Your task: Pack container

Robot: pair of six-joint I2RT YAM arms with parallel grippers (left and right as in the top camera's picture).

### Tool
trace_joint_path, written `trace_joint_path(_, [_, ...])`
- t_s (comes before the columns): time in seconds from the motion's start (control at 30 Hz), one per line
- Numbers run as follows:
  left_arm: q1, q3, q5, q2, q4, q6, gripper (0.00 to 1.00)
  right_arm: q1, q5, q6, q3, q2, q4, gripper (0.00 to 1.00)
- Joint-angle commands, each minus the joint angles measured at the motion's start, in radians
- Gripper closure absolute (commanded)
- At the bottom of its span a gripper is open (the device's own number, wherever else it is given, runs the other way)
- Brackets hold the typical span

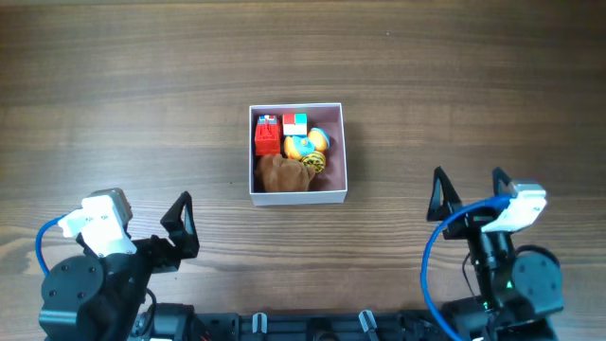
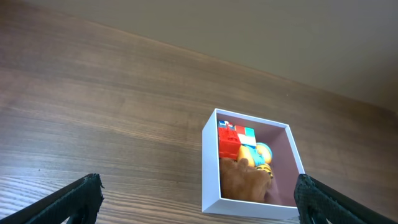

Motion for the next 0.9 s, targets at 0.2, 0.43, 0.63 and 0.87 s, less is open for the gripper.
trace_joint_path(0.2, [0.006, -0.01, -0.01, -0.005, 0.003, -0.009, 0.0, -0.143, -0.139, -0.274, -0.278, -0.167, 0.469, 0.0])
trace_joint_path(0.43, [0.006, -0.01, -0.01, -0.005, 0.003, -0.009, 0.0, -0.153, -0.14, -0.188, -0.415, -0.168, 0.371, 0.0])
trace_joint_path(0.63, [0.006, -0.01, -0.01, -0.005, 0.003, -0.009, 0.0, -0.153, -0.161, -0.15, -0.415, -0.167, 0.314, 0.0])
trace_joint_path(0.87, [0.006, -0.01, -0.01, -0.005, 0.003, -0.009, 0.0, -0.153, -0.161, -0.149, -0.415, -0.161, 0.314, 0.0])
